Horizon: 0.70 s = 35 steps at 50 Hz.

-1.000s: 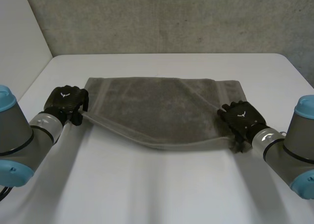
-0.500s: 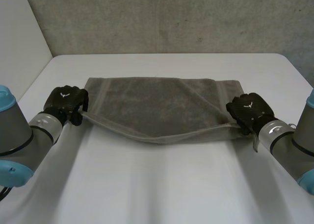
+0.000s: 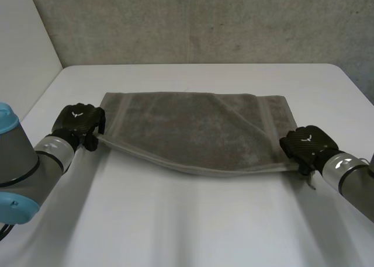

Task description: Fold the towel.

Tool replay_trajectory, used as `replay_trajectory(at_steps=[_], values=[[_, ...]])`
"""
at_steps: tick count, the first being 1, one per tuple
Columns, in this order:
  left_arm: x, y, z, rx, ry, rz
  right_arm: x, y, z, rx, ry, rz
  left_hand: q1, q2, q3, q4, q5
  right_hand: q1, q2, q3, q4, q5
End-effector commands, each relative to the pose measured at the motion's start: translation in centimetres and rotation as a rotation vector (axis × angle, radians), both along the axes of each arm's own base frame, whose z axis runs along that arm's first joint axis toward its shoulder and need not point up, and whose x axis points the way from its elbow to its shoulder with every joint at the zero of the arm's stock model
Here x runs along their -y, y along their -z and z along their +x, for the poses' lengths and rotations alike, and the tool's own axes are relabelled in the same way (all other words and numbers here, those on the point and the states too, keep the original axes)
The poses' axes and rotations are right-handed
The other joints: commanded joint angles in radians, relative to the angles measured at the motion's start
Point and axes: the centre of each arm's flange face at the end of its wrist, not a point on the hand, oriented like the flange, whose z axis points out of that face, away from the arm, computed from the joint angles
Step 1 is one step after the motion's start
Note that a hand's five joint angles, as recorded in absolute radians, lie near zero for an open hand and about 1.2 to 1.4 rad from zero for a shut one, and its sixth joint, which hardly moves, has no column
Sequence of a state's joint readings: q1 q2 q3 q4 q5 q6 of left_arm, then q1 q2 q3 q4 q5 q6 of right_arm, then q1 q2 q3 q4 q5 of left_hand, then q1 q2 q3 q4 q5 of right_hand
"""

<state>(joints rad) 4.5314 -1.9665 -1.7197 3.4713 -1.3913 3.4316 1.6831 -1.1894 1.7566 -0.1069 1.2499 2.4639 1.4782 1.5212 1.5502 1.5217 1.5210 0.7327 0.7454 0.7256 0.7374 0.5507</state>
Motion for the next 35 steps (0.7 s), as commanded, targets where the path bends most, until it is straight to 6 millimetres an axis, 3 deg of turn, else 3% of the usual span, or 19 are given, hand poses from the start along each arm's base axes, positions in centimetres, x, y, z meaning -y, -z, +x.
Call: replay_trajectory(at_steps=[1, 7, 9, 12, 21, 29, 35], values=[[0.0, 0.0, 0.0, 0.0, 0.0, 0.0, 0.4, 0.2, -1.9, -0.049, 0.028, -0.008, -0.082, -0.125, -0.154, -0.125, -0.299, 0.03, 0.018, 0.037, 0.026, 0.038], [-0.1, 0.0, 0.0, 0.0, 0.001, 0.003, 1.1, 0.2, -3.0, -0.074, 0.052, -0.019, -0.082, -0.125, -0.154, -0.125, -0.299, 0.204, 0.191, 0.211, 0.199, 0.211], [-0.1, 0.1, 0.0, 0.001, 0.001, 0.004, 1.3, -0.2, -3.4, -0.086, 0.062, -0.033, -0.082, -0.125, -0.154, -0.125, -0.299, 0.487, 0.474, 0.494, 0.482, 0.495], [-0.2, 0.1, 0.0, 0.001, 0.001, 0.006, 1.1, -1.1, -3.5, -0.085, 0.064, -0.047, -0.082, -0.125, -0.154, -0.125, -0.299, 0.663, 0.65, 0.67, 0.658, 0.671], [-1.3, -0.8, 0.1, 0.005, 0.012, -0.004, -0.4, -3.3, -3.0, -0.044, -0.007, -0.027, -0.082, -0.125, -0.154, -0.125, -0.299, 0.664, 0.651, 0.671, 0.659, 0.671], [-3.7, -2.7, 0.8, 0.005, 0.008, -0.021, -2.3, -5.9, -3.1, -0.004, -0.048, 0.009, -0.082, -0.125, -0.154, -0.125, -0.299, 0.664, 0.651, 0.671, 0.659, 0.671], [-6.0, -3.6, 2.3, 0.003, -0.005, -0.023, -3.3, -7.7, -4.3, 0.026, -0.049, 0.041, -0.082, -0.125, -0.154, -0.125, -0.299, 0.664, 0.651, 0.671, 0.659, 0.671]])
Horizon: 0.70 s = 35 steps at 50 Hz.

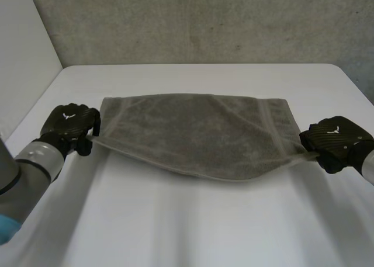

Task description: Fold the towel.

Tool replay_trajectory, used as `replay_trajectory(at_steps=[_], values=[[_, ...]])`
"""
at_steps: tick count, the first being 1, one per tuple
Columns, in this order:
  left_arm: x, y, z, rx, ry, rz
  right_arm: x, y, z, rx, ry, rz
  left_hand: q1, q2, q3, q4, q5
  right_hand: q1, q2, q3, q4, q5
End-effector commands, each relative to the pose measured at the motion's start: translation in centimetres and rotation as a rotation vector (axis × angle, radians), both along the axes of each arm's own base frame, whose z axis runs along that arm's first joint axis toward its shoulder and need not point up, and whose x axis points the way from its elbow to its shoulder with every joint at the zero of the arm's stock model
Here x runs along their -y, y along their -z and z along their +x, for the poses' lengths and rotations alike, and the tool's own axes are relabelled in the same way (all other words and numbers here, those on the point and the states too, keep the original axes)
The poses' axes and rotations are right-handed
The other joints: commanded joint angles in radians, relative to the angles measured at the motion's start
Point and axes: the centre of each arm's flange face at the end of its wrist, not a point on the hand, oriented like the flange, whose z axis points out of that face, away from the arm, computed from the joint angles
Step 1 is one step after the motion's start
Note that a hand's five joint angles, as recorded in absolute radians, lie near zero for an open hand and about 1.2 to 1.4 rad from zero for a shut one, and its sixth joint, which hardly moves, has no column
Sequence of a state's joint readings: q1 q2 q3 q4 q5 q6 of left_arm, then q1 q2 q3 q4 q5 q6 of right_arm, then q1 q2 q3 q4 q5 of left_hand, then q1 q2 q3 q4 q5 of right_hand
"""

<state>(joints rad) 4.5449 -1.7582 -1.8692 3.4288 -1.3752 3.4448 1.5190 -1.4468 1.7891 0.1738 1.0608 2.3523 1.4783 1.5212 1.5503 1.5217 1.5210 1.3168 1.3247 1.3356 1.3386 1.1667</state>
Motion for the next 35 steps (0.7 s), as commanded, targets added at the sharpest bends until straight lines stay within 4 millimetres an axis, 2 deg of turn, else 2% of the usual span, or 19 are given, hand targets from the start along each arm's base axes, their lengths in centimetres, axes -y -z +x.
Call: replay_trajectory(at_steps=[1, 5, 9, 10, 12, 16, 18, 21, 23, 24, 26, 27, 29, 30, 31, 32, 33, 34, 35], values=[[-2.8, -1.3, 1.5, -0.003, 0.001, -0.009, -1.1, -2.3, -1.7, 0.027, 0.006, 0.022, -0.082, -0.125, -0.154, -0.125, -0.299, 0.079, 0.072, 0.061, 0.058, 0.055], [-3.9, -1.9, 2.0, 0.007, 0.031, -0.024, -1.4, -3.6, -2.6, 0.031, 0.014, 0.006, -0.082, -0.125, -0.154, -0.125, -0.299, 0.079, 0.072, 0.061, 0.058, 0.055], [-4.9, -3.0, 2.9, 0.038, 0.046, -0.047, -1.9, -5.9, -3.7, 0.052, 0.022, -0.027, -0.082, -0.125, -0.154, -0.125, -0.299, 0.079, 0.072, 0.061, 0.058, 0.055], [-4.9, -3.0, 2.9, 0.038, 0.046, -0.047, -1.9, -5.9, -3.7, 0.052, 0.022, -0.027, -0.082, -0.125, -0.154, -0.125, -0.299, 0.079, 0.072, 0.061, 0.058, 0.055], [-4.9, -3.6, 3.1, 0.057, 0.054, -0.069, -1.8, -7.4, -4.0, 0.061, 0.008, -0.075, -0.082, -0.125, -0.154, -0.125, -0.299, 0.079, 0.072, 0.061, 0.058, 0.055], [-4.4, -4.0, 3.2, 0.065, 0.056, -0.085, -1.3, -8.1, -4.2, 0.06, -0.002, -0.099, -0.082, -0.125, -0.154, -0.125, -0.299, 0.079, 0.072, 0.061, 0.058, 0.055], [-3.3, -3.5, 3.0, 0.065, 0.062, -0.061, -1.0, -8.1, -4.2, 0.065, -0.007, -0.097, -0.082, -0.125, -0.154, -0.125, -0.299, 0.079, 0.072, 0.061, 0.058, 0.055], [-2.4, -2.6, 2.8, 0.066, 0.071, -0.02, 0.4, -7.0, -4.2, 0.076, -0.018, -0.047, -0.082, -0.125, -0.154, -0.125, -0.299, 0.079, 0.072, 0.061, 0.058, 0.055], [-0.2, -1.3, 2.1, 0.072, 0.089, 0.022, 2.1, -6.2, -3.4, 0.072, -0.045, -0.008, -0.082, -0.125, -0.154, -0.125, -0.299, 0.079, 0.072, 0.061, 0.058, 0.055], [-0.2, -1.3, 2.1, 0.072, 0.09, 0.022, 2.1, -6.2, -3.3, 0.072, -0.045, -0.008, -0.082, -0.125, -0.154, -0.125, -0.299, 0.079, 0.072, 0.061, 0.058, 0.055], [2.1, 0.2, 0.9, 0.076, 0.12, 0.059, 3.8, -5.0, -1.6, 0.048, -0.064, 0.03, -0.082, -0.125, -0.154, -0.125, -0.299, 0.079, 0.072, 0.061, 0.058, 0.055], [2.1, 0.2, 0.9, 0.076, 0.12, 0.059, 3.8, -5.0, -1.6, 0.048, -0.064, 0.03, -0.082, -0.125, -0.154, -0.125, -0.299, 0.079, 0.072, 0.061, 0.058, 0.055], [4.5, 1.5, -0.2, 0.091, 0.117, 0.083, 4.7, -4.4, -0.7, 0.034, -0.068, 0.043, -0.082, -0.125, -0.154, -0.125, -0.299, 0.079, 0.072, 0.061, 0.058, 0.055], [4.5, 1.5, -0.2, 0.091, 0.117, 0.083, 5.8, -3.8, 0.1, 0.023, -0.063, 0.052, -0.082, -0.125, -0.154, -0.125, -0.299, 0.079, 0.072, 0.061, 0.058, 0.055], [5.5, 2.0, -0.8, 0.099, 0.111, 0.091, 7.0, -2.9, 0.8, 0.013, -0.054, 0.067, -0.082, -0.125, -0.154, -0.125, -0.299, 0.079, 0.072, 0.061, 0.058, 0.055], [6.6, 2.3, -1.3, 0.107, 0.101, 0.087, 7.0, -2.8, 0.8, 0.013, -0.054, 0.067, -0.082, -0.125, -0.154, -0.125, -0.299, 0.079, 0.072, 0.061, 0.058, 0.055], [6.6, 2.3, -1.3, 0.107, 0.101, 0.087, 8.2, -1.9, 1.4, 0.005, -0.047, 0.075, -0.082, -0.125, -0.154, -0.125, -0.299, 0.079, 0.072, 0.061, 0.058, 0.055], [7.7, 2.7, -1.7, 0.113, 0.092, 0.086, 9.4, -1.0, 1.8, 0.002, -0.033, 0.079, -0.082, -0.125, -0.154, -0.125, -0.299, 0.079, 0.072, 0.061, 0.058, 0.055], [7.7, 2.7, -1.7, 0.113, 0.092, 0.086, 9.4, -1.0, 1.8, 0.002, -0.033, 0.08, -0.082, -0.125, -0.154, -0.125, -0.299, 0.079, 0.072, 0.061, 0.058, 0.055]])
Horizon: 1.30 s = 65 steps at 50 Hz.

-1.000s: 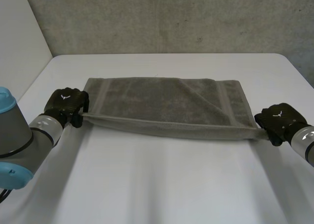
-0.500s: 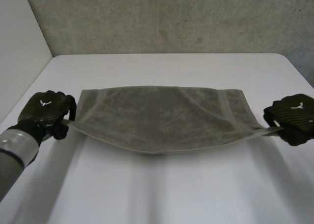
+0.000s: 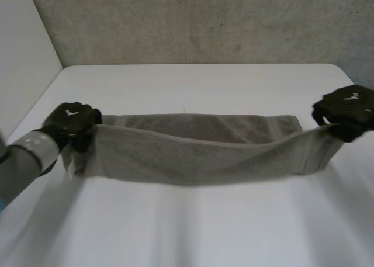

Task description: Fold the towel.

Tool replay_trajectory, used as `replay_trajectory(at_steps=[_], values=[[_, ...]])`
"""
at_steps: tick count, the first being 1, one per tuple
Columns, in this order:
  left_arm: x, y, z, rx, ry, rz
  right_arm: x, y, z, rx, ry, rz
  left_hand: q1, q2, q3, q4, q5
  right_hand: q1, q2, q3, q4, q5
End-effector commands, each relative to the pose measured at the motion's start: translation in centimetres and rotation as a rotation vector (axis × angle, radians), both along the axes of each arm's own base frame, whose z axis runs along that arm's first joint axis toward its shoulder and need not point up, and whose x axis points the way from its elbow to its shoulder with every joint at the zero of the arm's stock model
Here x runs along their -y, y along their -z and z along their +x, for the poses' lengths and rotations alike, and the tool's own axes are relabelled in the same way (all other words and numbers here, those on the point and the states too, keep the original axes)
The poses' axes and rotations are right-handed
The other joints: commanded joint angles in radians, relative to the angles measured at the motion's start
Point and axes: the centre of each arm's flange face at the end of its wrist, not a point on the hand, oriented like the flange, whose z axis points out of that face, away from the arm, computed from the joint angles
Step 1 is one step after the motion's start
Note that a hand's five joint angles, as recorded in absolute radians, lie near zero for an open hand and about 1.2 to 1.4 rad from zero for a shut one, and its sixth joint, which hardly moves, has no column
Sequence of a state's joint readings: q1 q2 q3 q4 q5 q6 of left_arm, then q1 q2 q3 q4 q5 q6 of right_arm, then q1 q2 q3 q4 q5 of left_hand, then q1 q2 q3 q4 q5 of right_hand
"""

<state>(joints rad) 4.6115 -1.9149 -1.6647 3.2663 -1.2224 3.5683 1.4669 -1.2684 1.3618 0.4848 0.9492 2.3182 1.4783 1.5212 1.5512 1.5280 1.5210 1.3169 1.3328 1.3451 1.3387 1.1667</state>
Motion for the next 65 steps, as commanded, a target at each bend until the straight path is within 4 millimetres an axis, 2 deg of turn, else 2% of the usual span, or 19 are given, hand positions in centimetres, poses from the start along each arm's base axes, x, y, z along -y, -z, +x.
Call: replay_trajectory(at_steps=[1, 8, 17, 18, 19, 20, 21, 25, 26, 27, 28, 29, 36, 41, 43, 52, 54, 59, 65], values=[[5.0, 2.4, -2.4, 0.031, -0.021, 0.006, 5.4, 4.1, 3.1, -0.034, 0.039, 0.039, -0.082, -0.125, -0.155, -0.132, -0.299, 0.079, 0.063, 0.051, 0.058, 0.055], [9.2, 3.6, -5.0, 0.039, -0.033, -0.045, 10.2, 7.2, 4.5, 0.031, 0.114, -0.018, -0.082, -0.125, -0.155, -0.132, -0.299, 0.079, 0.063, 0.051, 0.058, 0.055], [11.9, 5.9, -5.4, 0.069, -0.084, -0.012, 12.5, 8.8, 6.6, 0.046, 0.133, -0.125, -0.082, -0.125, -0.155, -0.132, -0.299, 0.079, 0.063, 0.051, 0.058, 0.055], [12.1, 6.3, -5.7, 0.073, -0.083, -0.005, 12.8, 9.1, 7.0, 0.046, 0.133, -0.142, -0.189, -0.232, -0.262, -0.239, -0.406, 0.079, 0.063, 0.051, 0.058, 0.055], [12.0, 6.6, -6.1, 0.076, -0.077, 0.002, 13.1, 9.4, 7.2, 0.047, 0.133, -0.156, -0.481, -0.524, -0.554, -0.531, -0.698, 0.079, 0.063, 0.051, 0.058, 0.055], [12.0, 6.6, -6.1, 0.076, -0.077, 0.002, 13.1, 9.4, 7.2, 0.047, 0.133, -0.156, -0.484, -0.527, -0.557, -0.534, -0.701, 0.079, 0.063, 0.051, 0.058, 0.055], [12.0, 6.8, -6.4, 0.082, -0.076, 0.006, 13.2, 9.8, 7.5, 0.045, 0.136, -0.163, -0.804, -0.846, -0.876, -0.853, -1.021, 0.079, 0.063, 0.051, 0.058, 0.055], [12.0, 7.1, -6.7, 0.086, -0.08, 0.007, 13.3, 10.2, 8.0, 0.039, 0.143, -0.172, -0.98, -1.023, -1.053, -1.03, -1.197, 0.051, 0.035, 0.023, 0.029, 0.027], [12.1, 7.1, -6.7, 0.088, -0.085, 0.003, 13.2, 10.3, 8.1, 0.031, 0.157, -0.173, -1.268, -1.311, -1.341, -1.317, -1.485, -0.35, -0.366, -0.378, -0.372, -0.374], [12.2, 6.9, -6.7, 0.09, -0.087, -0.004, 13.2, 10.3, 8.1, 0.019, 0.176, -0.176, -1.297, -1.34, -1.37, -1.347, -1.514, -0.912, -0.928, -0.94, -0.934, -0.936], [12.2, 6.9, -6.7, 0.09, -0.087, -0.004, 13.2, 10.3, 8.1, 0.019, 0.177, -0.177, -1.297, -1.34, -1.37, -1.347, -1.514, -0.918, -0.934, -0.946, -0.94, -0.942], [12.3, 6.7, -6.7, 0.09, -0.089, -0.012, 13.3, 10.2, 7.9, 0.008, 0.2, -0.183, -1.3, -1.343, -1.373, -1.35, -1.517, -1.142, -1.158, -1.171, -1.164, -1.167], [12.5, 4.8, -6.8, 0.075, -0.091, -0.053, 13.3, 10.0, 7.5, -0.015, 0.242, -0.189, -1.3, -1.343, -1.373, -1.35, -1.517, -1.142, -1.158, -1.171, -1.164, -1.167], [12.2, 2.2, -6.6, 0.057, -0.096, -0.085, 13.2, 7.9, 7.1, -0.011, 0.248, -0.228, -1.3, -1.343, -1.373, -1.35, -1.517, -1.142, -1.158, -1.171, -1.164, -1.167], [11.9, 1.7, -6.5, 0.057, -0.098, -0.081, 13.0, 6.3, 7.0, -0.016, 0.24, -0.263, -1.3, -1.343, -1.373, -1.35, -1.517, -1.142, -1.158, -1.171, -1.164, -1.167], [10.0, -0.5, -5.2, 0.051, -0.108, -0.059, 12.0, 6.1, 6.7, -0.068, 0.194, -0.272, -1.285, -1.328, -1.358, -1.335, -1.503, -1.135, -1.151, -1.163, -1.157, -1.159], [8.7, -1.3, -4.8, 0.036, -0.108, -0.049, 10.2, 5.2, 6.5, -0.046, 0.156, -0.237, -1.282, -1.325, -1.355, -1.332, -1.5, -0.986, -1.002, -1.014, -1.008, -1.01], [6.7, -2.3, -4.1, -0.011, -0.117, -0.077, 6.6, 4.4, 6.3, -0.031, 0.107, -0.187, -1.279, -1.322, -1.352, -1.329, -1.497, -0.921, -0.937, -0.949, -0.942, -0.945], [3.6, -3.3, -2.3, -0.051, -0.146, -0.153, 2.7, 5.8, 5.2, -0.049, 0.102, -0.069, -1.282, -1.325, -1.355, -1.332, -1.5, -0.918, -0.934, -0.946, -0.94, -0.942]])
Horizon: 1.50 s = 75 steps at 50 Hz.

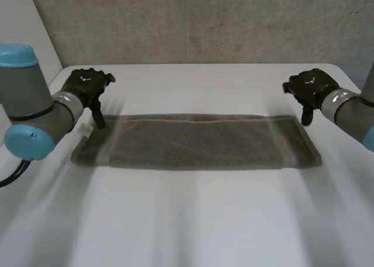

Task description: Fold the towel.

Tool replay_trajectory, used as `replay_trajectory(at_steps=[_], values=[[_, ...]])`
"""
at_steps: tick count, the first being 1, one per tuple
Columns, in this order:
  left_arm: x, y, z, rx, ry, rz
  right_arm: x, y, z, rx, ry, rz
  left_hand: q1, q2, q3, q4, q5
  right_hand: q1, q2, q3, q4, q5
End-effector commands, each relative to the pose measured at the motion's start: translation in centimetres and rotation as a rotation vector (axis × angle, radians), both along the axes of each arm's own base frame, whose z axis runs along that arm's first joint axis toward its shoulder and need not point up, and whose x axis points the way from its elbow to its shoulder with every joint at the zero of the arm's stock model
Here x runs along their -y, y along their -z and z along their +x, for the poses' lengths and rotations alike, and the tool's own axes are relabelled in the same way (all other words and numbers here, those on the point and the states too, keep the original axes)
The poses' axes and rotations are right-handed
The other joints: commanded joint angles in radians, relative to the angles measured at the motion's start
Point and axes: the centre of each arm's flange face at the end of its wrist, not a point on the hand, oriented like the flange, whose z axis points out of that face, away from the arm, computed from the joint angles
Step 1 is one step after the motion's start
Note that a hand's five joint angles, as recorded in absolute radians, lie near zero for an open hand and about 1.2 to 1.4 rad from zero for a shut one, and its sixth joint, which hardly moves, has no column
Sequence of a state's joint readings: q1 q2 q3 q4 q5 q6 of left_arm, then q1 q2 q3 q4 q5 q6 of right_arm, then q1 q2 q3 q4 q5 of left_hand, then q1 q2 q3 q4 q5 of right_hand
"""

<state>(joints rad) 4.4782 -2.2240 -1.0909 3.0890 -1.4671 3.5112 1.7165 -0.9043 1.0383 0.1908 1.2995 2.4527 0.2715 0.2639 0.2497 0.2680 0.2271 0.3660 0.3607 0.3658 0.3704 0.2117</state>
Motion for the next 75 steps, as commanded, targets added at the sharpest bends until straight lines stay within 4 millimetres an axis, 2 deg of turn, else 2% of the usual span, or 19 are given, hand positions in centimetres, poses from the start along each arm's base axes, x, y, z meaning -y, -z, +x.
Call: replay_trajectory(at_steps=[1, 7, 16, 24, 36, 40, 44, 49, 55, 57, 62, 66, 68, 69, 70, 71, 73, 74, 75], values=[[-3.5, -1.1, 1.8, -0.046, -0.027, -0.081, -4.6, 1.2, -1.0, -0.004, -0.015, 0.124, -0.076, -0.068, -0.054, -0.072, -0.206, 0.033, 0.038, 0.033, 0.029, 0.013], [-6.9, -0.7, 2.3, -0.105, -0.002, -0.082, -6.5, 2.8, -3.1, -0.007, 0.018, 0.196, -0.09, -0.083, -0.068, -0.087, -0.22, 0.142, 0.147, 0.142, 0.137, 0.121], [-10.3, 1.3, 1.6, -0.24, 0.124, -0.014, -5.9, 4.9, -4.8, 0.016, 0.046, 0.177, -0.084, -0.077, -0.063, -0.081, -0.215, 0.194, 0.2, 0.195, 0.19, 0.174], [-11.0, 1.8, 1.4, -0.248, 0.141, -0.033, -4.8, 7.2, -5.1, 0.022, 0.058, 0.17, -0.081, -0.074, -0.06, -0.078, -0.212, 0.35, 0.355, 0.35, 0.345, 0.329], [-11.0, 1.7, 1.4, -0.25, 0.142, -0.037, -4.0, 8.0, -5.7, 0.02, 0.072, 0.178, -0.081, -0.074, -0.06, -0.078, -0.212, 0.441, 0.447, 0.441, 0.437, 0.421], [-11.0, 1.8, 1.3, -0.249, 0.143, -0.036, -3.8, 7.9, -5.9, 0.011, 0.084, 0.167, -0.081, -0.074, -0.06, -0.078, -0.212, 0.947, 0.953, 0.947, 0.943, 0.927], [-11.0, 1.7, 1.3, -0.249, 0.144, -0.037, -2.9, 7.5, -6.8, 0.01, 0.114, 0.149, -0.081, -0.074, -0.06, -0.078, -0.212, 1.03, 1.036, 1.03, 1.026, 1.01], [-11.0, 1.7, 1.4, -0.25, 0.142, -0.036, -1.8, 6.9, -9.0, 0.013, 0.17, 0.134, -0.081, -0.074, -0.06, -0.078, -0.212, 1.03, 1.036, 1.03, 1.026, 1.01], [-10.9, 1.7, 1.5, -0.25, 0.137, -0.038, 0.0, 5.9, -14.0, -0.019, 0.281, 0.098, -0.081, -0.074, -0.06, -0.078, -0.212, 1.03, 1.036, 1.03, 1.026, 1.01], [-10.8, 1.7, 1.6, -0.248, 0.131, -0.039, 1.3, 4.6, -17.2, -0.065, 0.343, 0.054, -0.081, -0.074, -0.06, -0.078, -0.212, 1.03, 1.036, 1.03, 1.026, 1.01], [-10.9, 1.7, 1.6, -0.248, 0.131, -0.038, 2.7, 1.8, -19.7, -0.123, 0.391, -0.012, -0.081, -0.074, -0.06, -0.078, -0.212, 1.03, 1.036, 1.03, 1.026, 1.01], [-11.0, 1.7, 1.5, -0.248, 0.134, -0.037, 3.2, -1.2, -17.5, -0.105, 0.376, -0.06, -0.081, -0.074, -0.06, -0.078, -0.212, 1.03, 1.036, 1.03, 1.026, 1.01], [-11.0, 1.7, 1.4, -0.247, 0.138, -0.04, 2.2, -3.8, -9.7, -0.027, 0.223, -0.125, -0.081, -0.074, -0.06, -0.078, -0.212, 1.03, 1.036, 1.03, 1.026, 1.01], [-11.0, 1.6, 1.4, -0.247, 0.14, -0.042, 2.2, -3.8, -9.7, -0.027, 0.222, -0.125, -0.081, -0.074, -0.06, -0.078, -0.212, 1.03, 1.036, 1.03, 1.026, 1.01], [-11.0, 1.6, 1.4, -0.247, 0.14, -0.042, 1.0, -4.7, -6.1, -0.005, 0.14, -0.148, -0.081, -0.074, -0.06, -0.078, -0.212, 1.03, 1.036, 1.03, 1.026, 1.01], [-11.0, 1.6, 1.4, -0.247, 0.14, -0.042, 1.0, -4.8, -6.0, -0.005, 0.139, -0.148, -0.081, -0.074, -0.06, -0.078, -0.212, 1.03, 1.036, 1.03, 1.026, 1.01], [-11.1, 1.7, 1.3, -0.247, 0.141, -0.04, -2.8, -5.4, 1.8, 0.022, -0.061, -0.165, -0.081, -0.074, -0.06, -0.078, -0.212, 1.03, 1.036, 1.03, 1.026, 1.01], [-11.1, 1.7, 1.3, -0.246, 0.141, -0.039, -2.9, -5.4, 1.8, 0.022, -0.062, -0.165, -0.081, -0.074, -0.06, -0.078, -0.212, 1.03, 1.036, 1.03, 1.026, 1.01], [-11.1, 1.7, 1.3, -0.246, 0.141, -0.039, -5.2, -5.2, 5.4, 0.027, -0.156, -0.166, -0.081, -0.074, -0.06, -0.078, -0.212, 1.03, 1.036, 1.03, 1.026, 1.01]])
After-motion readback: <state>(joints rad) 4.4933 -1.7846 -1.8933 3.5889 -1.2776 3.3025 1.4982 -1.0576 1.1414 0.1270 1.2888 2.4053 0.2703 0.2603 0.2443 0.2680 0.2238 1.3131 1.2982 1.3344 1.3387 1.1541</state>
